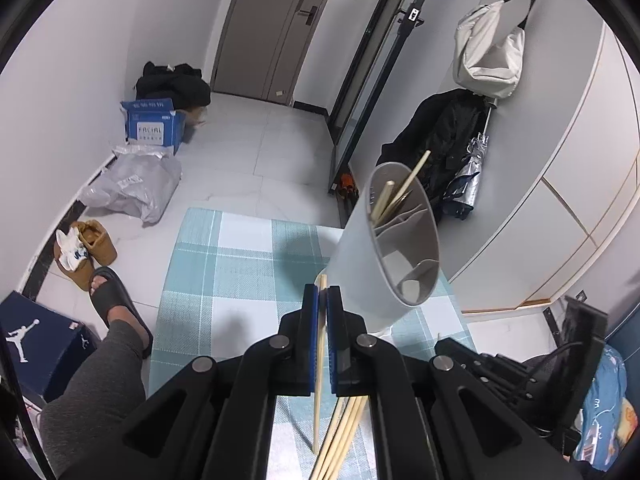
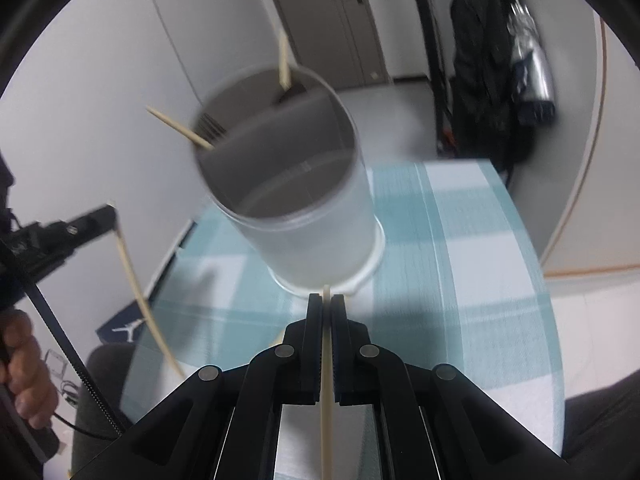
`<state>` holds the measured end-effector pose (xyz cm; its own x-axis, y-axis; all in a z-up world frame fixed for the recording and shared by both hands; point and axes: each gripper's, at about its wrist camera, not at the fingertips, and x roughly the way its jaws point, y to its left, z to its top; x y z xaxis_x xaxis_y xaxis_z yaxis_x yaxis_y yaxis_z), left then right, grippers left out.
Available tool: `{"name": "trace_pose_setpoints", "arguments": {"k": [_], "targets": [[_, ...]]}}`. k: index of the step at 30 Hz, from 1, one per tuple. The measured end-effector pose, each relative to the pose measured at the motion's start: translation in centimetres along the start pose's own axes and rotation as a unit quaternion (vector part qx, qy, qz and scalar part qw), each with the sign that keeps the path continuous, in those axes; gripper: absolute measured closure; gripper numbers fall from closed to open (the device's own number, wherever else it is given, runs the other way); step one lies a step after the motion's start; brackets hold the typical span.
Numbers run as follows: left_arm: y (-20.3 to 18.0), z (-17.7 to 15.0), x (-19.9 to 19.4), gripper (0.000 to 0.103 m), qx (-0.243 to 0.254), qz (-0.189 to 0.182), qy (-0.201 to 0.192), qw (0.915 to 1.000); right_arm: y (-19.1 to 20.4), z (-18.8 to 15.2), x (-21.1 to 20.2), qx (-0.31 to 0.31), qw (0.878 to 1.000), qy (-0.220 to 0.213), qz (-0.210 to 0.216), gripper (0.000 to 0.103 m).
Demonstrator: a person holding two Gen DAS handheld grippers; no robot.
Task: Organize utensils
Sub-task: 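Grasp a chopstick with the right gripper while the left lifts its chopstick, then carry the chopstick into the holder with the left gripper while the right lifts its chopstick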
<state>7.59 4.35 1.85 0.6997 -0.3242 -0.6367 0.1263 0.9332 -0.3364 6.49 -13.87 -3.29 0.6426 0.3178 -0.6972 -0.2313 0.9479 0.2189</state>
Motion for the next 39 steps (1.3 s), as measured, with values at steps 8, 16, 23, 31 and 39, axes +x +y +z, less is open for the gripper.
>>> {"name": "trace_pose_setpoints", "arguments": {"k": [8, 16, 23, 31, 39], "targets": [[-2.8, 0.5, -2.2, 0.103, 0.023, 0.022, -0.004, 0.9995, 0.9, 0.4, -2.5, -0.022, 0.998, -0.050, 0.036, 0.100], [-6.9, 0.9, -3.7, 0.103, 0.063, 0.033, -0.019, 0.9973, 0.5, 1.1, -6.0, -0.026, 0.991, -0.109, 0.070, 0.100], [-8.0, 2.4, -5.1, 0.103, 0.061, 0.016, -0.036, 0.9974, 0.2, 2.3, -8.4, -0.034, 0.985, -0.144, 0.089, 0.100], [-8.6, 7.4, -6.4, 0.103, 0.062, -0.006, -0.080, 0.9948, 0.6, 6.4, -11.2, -0.045, 0.975, -0.187, 0.109, 0.100], [-7.8, 12.2, -5.0, 0.103, 0.060, -0.012, -0.109, 0.9922, 1.6, 14.6, -11.7, -0.053, 0.964, -0.226, 0.127, 0.100]]}}
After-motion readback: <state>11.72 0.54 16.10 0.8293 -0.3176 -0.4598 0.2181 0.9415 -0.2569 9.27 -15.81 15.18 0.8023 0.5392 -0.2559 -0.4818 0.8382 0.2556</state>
